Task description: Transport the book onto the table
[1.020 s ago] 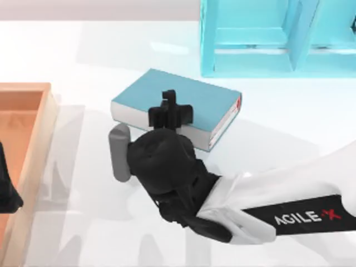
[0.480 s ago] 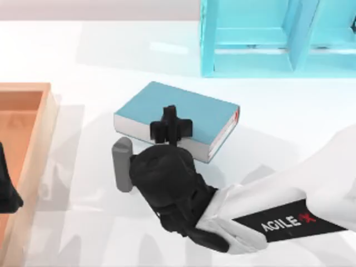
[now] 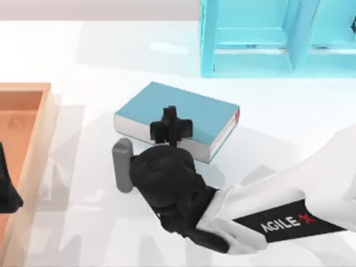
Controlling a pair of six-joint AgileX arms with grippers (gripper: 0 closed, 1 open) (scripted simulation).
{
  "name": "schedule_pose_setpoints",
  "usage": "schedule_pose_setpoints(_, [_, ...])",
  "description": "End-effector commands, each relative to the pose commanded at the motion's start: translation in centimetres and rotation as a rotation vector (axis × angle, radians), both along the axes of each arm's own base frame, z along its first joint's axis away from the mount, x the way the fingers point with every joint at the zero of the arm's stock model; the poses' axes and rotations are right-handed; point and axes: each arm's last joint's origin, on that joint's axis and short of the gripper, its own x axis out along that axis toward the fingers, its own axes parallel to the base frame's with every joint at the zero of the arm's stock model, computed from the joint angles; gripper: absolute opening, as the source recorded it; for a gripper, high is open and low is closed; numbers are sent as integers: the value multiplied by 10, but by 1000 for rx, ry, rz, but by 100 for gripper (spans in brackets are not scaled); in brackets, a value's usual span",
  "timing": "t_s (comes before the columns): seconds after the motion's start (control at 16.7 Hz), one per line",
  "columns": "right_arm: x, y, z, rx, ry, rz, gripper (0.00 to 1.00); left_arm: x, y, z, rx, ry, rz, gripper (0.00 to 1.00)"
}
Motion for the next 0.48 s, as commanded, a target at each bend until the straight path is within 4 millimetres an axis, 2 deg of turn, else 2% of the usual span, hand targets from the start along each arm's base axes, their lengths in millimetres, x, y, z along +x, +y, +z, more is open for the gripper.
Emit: schedule_pose_setpoints(0.48, [0,0,0,0,0,0,98,0,0,0,0,0,0,100])
